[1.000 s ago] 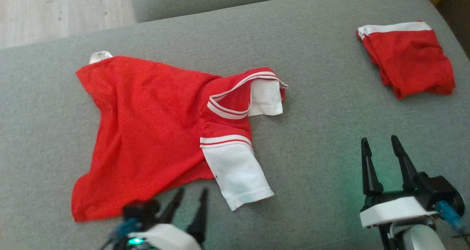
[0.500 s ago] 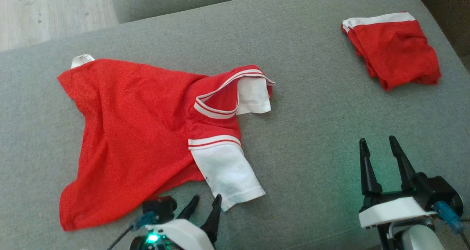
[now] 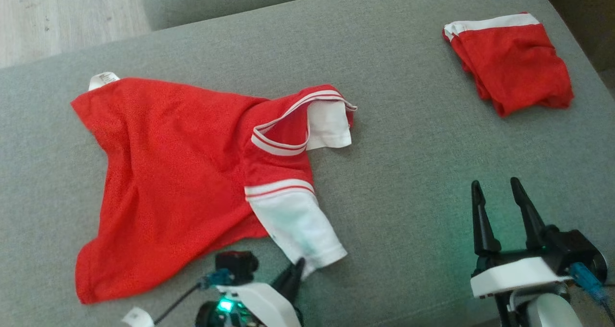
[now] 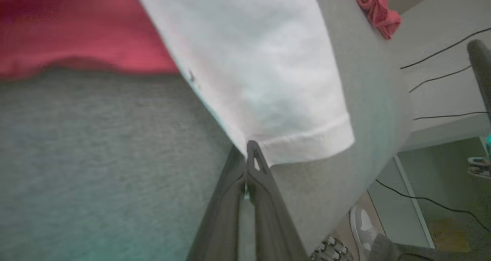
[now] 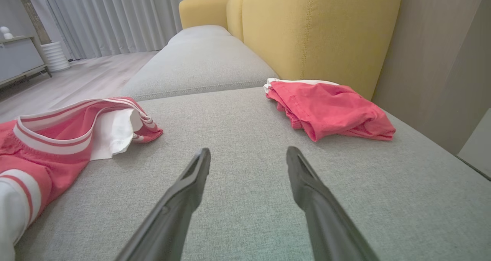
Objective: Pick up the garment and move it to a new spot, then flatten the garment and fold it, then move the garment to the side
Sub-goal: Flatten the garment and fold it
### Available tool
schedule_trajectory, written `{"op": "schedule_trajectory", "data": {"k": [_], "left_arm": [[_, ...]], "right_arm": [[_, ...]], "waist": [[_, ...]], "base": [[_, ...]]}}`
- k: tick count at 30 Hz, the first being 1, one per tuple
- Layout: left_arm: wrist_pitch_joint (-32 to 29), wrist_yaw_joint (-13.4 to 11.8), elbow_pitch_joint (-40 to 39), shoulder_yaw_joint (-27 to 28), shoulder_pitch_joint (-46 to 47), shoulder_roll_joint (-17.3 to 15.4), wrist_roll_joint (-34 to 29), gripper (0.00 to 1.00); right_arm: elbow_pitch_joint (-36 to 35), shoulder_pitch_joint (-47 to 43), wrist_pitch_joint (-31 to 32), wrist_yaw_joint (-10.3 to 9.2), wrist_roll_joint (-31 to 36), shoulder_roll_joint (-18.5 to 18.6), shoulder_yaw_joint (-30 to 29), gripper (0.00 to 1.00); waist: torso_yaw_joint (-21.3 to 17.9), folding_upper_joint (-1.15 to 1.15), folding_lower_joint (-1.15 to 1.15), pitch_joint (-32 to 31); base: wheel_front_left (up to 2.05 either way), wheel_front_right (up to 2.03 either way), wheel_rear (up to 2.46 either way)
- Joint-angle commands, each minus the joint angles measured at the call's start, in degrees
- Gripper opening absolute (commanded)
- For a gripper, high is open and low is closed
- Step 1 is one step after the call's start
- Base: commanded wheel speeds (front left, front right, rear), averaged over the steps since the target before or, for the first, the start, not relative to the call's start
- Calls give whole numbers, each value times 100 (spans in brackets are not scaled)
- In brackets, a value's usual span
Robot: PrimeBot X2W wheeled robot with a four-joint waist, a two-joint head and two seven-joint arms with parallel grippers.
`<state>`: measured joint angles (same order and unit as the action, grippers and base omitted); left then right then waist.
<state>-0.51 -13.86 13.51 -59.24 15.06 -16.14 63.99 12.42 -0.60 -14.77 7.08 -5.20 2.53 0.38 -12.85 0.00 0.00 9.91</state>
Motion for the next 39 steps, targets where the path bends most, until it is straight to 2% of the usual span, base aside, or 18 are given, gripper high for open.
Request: {"op": "schedule_trajectory", "data": {"k": [1,6,9,10,11,13,15,20,25,30,31,32,36,39], "left_arm": [[-6,47,-112,55,69,34,-11,0],[79,294,-1019,264,211,-182,60,0],[39,410,-2055,534,359,-526,157,0],[-68,402,-2740,729,531,-802,174,0],[-164,390,-3048,789,644,-929,156,0],[-358,360,-3559,883,849,-1050,196,0],[-743,370,-3981,821,1190,-957,329,0],[-1466,488,-3772,172,1684,-447,367,0],[-1755,620,-2992,-309,1719,34,477,0],[-1368,685,-1611,-543,1728,674,153,2],[-1239,685,-1379,-568,1748,786,43,46],[-1088,708,-1201,-577,1750,890,-40,100],[-669,957,-908,-582,1690,1130,-67,100],[-303,925,-856,-459,1720,1108,-265,100]], "right_arm": [[-157,140,-23,41,17,34,102,100],[-159,93,-23,41,25,34,46,100],[-160,67,-23,41,20,34,28,100],[-156,57,-23,41,1,34,59,100],[-152,58,-23,41,-13,34,77,100],[-139,69,-23,41,-46,34,115,100],[-123,94,-23,41,-87,34,164,100],[-98,161,-23,41,-166,34,250,100],[-77,196,-23,41,-191,34,278,100],[-51,222,-23,41,-193,34,310,100],[-49,228,-23,41,-193,34,316,100],[-48,230,-23,41,-192,34,314,100],[-67,199,-23,41,-173,34,219,100],[-74,171,-23,41,-144,34,167,100]], "waist": [[11,0,0,-14],[77,0,0,-102],[145,0,0,-160],[180,0,0,-196],[190,0,0,-211],[190,0,0,-235],[168,0,0,-236],[-12,0,0,-179],[-198,0,0,-105],[-361,0,0,-44],[-377,0,0,-38],[-385,0,0,-36],[-311,0,0,-40],[-194,0,0,-68]], "base": [[0,0,0],[0,0,0],[0,0,0],[0,0,0],[0,0,0],[0,0,0],[0,0,0],[0,0,0],[0,0,0],[0,0,0],[0,0,0],[0,0,0],[0,0,0],[0,0,0]]}}
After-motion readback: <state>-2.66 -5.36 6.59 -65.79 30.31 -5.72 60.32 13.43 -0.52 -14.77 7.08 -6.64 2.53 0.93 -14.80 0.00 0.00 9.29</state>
